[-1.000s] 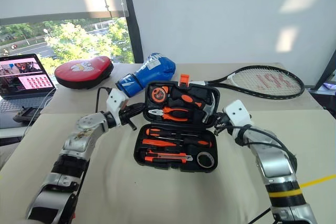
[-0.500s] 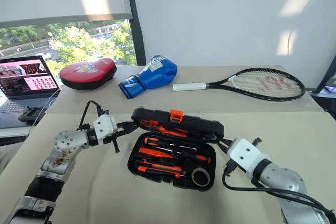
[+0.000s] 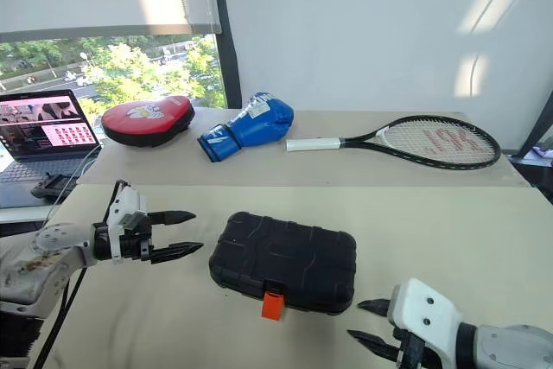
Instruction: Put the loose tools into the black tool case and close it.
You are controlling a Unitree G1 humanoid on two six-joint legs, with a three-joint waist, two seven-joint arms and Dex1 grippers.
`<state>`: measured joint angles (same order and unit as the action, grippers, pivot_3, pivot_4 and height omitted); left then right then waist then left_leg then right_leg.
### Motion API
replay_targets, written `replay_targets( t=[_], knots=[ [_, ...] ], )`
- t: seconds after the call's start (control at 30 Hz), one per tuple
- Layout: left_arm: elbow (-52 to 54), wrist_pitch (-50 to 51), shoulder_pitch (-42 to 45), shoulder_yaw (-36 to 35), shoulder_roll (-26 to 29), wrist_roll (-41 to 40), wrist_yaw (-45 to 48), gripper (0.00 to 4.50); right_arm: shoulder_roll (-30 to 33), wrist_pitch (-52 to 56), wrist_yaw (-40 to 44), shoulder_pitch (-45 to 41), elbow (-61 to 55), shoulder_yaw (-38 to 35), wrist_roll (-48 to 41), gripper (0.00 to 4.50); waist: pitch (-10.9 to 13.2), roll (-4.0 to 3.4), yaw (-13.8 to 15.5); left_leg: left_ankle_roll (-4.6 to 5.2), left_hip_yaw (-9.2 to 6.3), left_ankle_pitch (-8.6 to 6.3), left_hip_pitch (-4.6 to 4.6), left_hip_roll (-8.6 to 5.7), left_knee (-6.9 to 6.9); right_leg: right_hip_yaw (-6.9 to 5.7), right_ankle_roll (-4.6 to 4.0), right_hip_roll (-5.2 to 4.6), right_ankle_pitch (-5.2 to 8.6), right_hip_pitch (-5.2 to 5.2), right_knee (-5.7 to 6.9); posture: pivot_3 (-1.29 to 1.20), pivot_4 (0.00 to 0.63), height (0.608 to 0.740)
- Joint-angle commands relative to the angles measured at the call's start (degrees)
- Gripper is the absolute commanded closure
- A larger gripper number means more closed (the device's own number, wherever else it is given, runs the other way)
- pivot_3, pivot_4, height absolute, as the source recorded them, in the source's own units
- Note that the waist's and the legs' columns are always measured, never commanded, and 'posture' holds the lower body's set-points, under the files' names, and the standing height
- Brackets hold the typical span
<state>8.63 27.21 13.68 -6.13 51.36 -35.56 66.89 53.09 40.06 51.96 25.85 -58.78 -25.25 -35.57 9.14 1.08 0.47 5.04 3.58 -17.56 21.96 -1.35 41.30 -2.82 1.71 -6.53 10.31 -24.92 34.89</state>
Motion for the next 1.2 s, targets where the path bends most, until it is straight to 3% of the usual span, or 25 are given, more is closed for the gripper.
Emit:
replay_targets(
  t=[0.03,0.1,0.3,0.5,0.67,0.8,0.93,1.1,1.2],
  knots=[
    [6.24,5.62,-0.73,-4.67,4.34,-5.62,2.97,0.0,2.81,5.07,-2.27,-6.33,-1.03,7.0,-5.68,3.86,0.02,0.03,0.07,-0.03,0.01,0.02,-0.02,0.01,-0.01,-0.01,-0.04,0.01,0.01,-0.01,0.02,0.0,0.15,0.74],
    [8.3,7.7,-1.36,-5.85,6.28,-7.35,4.08,0.0,4.08,7.89,-5.05,-11.18,0.98,13.65,-3.27,4.46,0.04,0.01,0.27,-0.5,0.01,0.27,-0.01,0.04,-0.05,-0.04,-0.2,0.05,0.06,-0.09,0.06,0.0,0.15,0.74],
    [15.18,12.61,-4.7,-8.82,8.33,-12.44,4.79,0.0,5.62,11.32,-13.32,-28.51,11.77,34.35,13.01,4.46,0.06,0.04,0.28,-0.65,0.05,0.38,0.09,-0.04,-0.21,-0.1,-0.39,0.19,0.11,-0.2,0.08,0.0,0.15,0.74],
    [18.21,12.89,-6.79,-10.14,6.81,-13.21,1.77,0.0,3.15,14.79,-15.74,-42.48,23.44,39.04,18.36,4.46,0.15,0.11,0.11,-0.67,0.13,0.41,0.1,-0.04,-0.14,-0.07,-0.48,0.22,0.05,-0.21,0.07,0.0,0.15,0.74],
    [19.31,12.45,-5.99,-8.7,4.81,-13.0,-0.99,0.0,-4.16,5.59,-15.9,-58.45,44.68,45.45,27.43,4.46,0.17,0.15,-0.14,-0.69,0.21,0.46,0.09,-0.01,-0.1,-0.06,-0.6,0.41,-0.04,-0.24,0.09,0.0,0.15,0.74],
    [19.14,12.15,-3.85,-6.62,3.16,-12.23,-2.71,0.0,-8.26,-2.89,-12.7,-62.33,55.83,47.61,30.93,4.46,0.19,0.18,-0.39,-0.79,0.21,0.54,0.11,-0.02,-0.28,-0.03,-0.62,0.58,-0.05,-0.3,0.11,0.0,0.15,0.74],
    [17.2,10.37,2.32,-0.41,-1.55,-7.68,-6.54,0.0,-5.33,-0.57,-6.56,-60.83,54.46,42.07,27.71,4.46,0.22,0.13,0.37,-0.82,0.09,0.57,0.28,-0.05,-0.35,-0.23,-0.59,0.57,-0.04,-0.33,0.05,0.0,0.15,0.74],
    [15.94,11.72,7.29,7.12,-7.45,-4.46,-10.08,0.0,-1.58,12.69,-4.95,-50.19,35.25,26.96,17.21,3.1,0.21,0.13,0.65,-0.65,0.07,0.49,0.46,-0.07,-0.35,-0.26,-0.5,0.54,-0.06,-0.33,0.0,0.0,0.15,0.74],
    [12.76,9.64,9.46,12.29,-11.39,-0.38,-10.57,0.0,-4.98,22.41,-8.08,-43.46,23.5,17.24,10.39,2.1,0.2,0.15,0.82,-0.58,-0.02,0.43,0.48,-0.07,-0.35,-0.4,-0.38,0.45,0.02,-0.25,-0.01,0.0,0.15,0.74]
  ],
)
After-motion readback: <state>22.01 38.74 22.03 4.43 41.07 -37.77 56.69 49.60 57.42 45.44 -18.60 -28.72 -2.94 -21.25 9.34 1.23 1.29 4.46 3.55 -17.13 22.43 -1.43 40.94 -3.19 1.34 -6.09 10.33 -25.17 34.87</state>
